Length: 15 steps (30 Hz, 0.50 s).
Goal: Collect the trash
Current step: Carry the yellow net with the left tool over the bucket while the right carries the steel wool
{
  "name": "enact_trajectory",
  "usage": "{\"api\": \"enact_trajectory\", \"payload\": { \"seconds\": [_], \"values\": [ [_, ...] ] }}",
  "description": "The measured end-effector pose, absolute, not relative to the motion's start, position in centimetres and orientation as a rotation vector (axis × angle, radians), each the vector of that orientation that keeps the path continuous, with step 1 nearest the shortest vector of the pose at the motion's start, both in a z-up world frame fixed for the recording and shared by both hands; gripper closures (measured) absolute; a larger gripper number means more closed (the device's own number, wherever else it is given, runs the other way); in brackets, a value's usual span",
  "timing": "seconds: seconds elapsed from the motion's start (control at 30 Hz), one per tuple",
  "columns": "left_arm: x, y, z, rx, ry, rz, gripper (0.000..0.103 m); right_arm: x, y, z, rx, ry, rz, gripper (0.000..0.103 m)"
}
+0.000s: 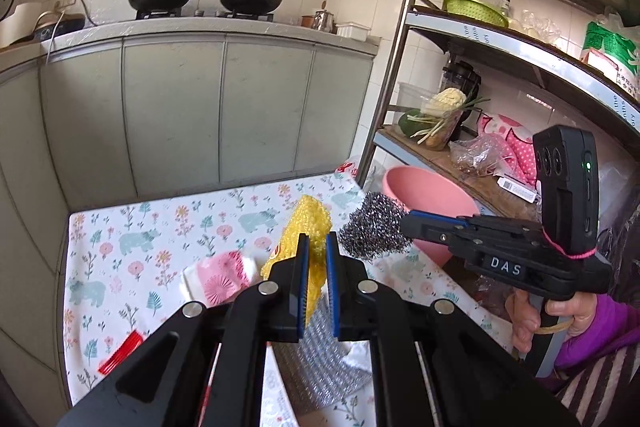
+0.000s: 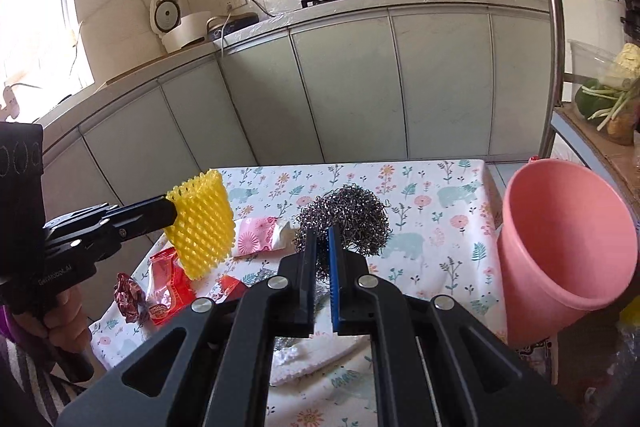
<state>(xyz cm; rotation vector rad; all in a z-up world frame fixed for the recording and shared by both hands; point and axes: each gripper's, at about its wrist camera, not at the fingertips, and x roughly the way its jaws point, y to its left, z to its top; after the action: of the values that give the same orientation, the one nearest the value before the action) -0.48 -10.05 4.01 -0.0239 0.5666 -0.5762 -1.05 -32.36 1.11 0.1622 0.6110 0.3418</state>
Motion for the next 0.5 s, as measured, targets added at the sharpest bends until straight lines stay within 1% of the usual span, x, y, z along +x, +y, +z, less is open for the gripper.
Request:
{"api": "enact_trajectory", "payload": {
  "seconds": [0.5],
  "values": [
    [2.4, -18.1, 7.5, 0.008, 0.462, -0.681, 0.096, -3.1, -40.2, 1.7, 0.222, 0.515, 0.156, 0.097]
  ]
}}
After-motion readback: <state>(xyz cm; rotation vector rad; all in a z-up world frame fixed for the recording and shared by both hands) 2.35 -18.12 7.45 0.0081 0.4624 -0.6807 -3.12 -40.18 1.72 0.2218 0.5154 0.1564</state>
